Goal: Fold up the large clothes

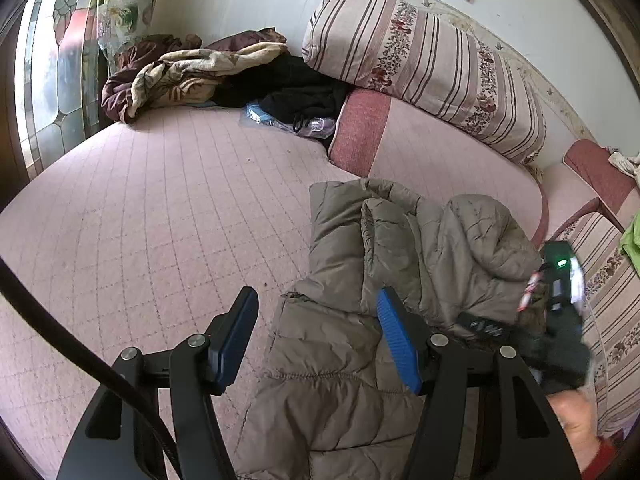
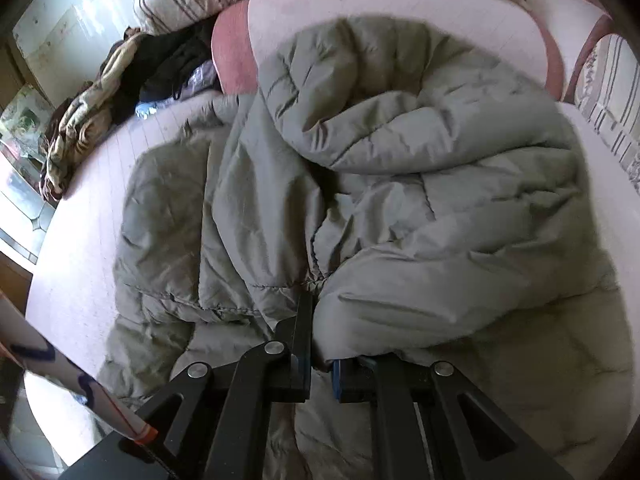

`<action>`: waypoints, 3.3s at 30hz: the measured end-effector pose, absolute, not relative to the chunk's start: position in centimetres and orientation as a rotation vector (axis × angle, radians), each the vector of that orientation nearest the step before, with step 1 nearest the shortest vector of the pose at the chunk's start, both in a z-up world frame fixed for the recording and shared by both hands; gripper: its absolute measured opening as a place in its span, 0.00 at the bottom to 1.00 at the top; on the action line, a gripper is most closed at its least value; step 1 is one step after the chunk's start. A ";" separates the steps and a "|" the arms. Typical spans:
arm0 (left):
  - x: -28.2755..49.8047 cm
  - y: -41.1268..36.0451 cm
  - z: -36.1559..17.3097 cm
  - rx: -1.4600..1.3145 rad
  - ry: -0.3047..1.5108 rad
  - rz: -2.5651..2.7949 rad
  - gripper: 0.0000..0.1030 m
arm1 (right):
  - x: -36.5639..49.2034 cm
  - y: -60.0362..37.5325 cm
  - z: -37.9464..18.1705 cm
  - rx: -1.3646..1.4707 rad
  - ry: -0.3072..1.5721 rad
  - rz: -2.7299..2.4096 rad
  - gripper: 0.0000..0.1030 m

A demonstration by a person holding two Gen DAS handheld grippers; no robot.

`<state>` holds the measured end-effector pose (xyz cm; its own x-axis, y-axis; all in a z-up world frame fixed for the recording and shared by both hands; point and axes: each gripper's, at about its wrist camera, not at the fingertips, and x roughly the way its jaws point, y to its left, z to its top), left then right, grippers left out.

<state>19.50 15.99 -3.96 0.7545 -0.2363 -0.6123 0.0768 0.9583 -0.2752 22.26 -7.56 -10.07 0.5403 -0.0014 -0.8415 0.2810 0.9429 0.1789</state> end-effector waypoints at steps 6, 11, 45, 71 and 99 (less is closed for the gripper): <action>18.8 15.5 -3.6 -0.220 0.666 -0.173 0.59 | 21.9 -7.6 -10.0 0.313 0.962 -0.158 0.11; 18.2 14.9 -3.5 -0.194 0.654 -0.185 0.59 | 19.1 -8.3 -7.5 0.313 0.940 -0.134 0.45; 15.4 12.0 -2.5 -0.179 0.666 -0.418 0.64 | 26.3 -10.5 -10.9 -0.054 0.952 -0.414 0.57; 16.6 12.5 -3.5 -0.203 0.741 -0.400 0.64 | 24.2 -7.3 -2.5 -0.056 0.752 -0.353 0.61; 16.2 11.3 -4.2 -0.112 0.732 -0.335 0.64 | 24.9 -13.1 -11.3 -0.041 1.027 -0.433 0.64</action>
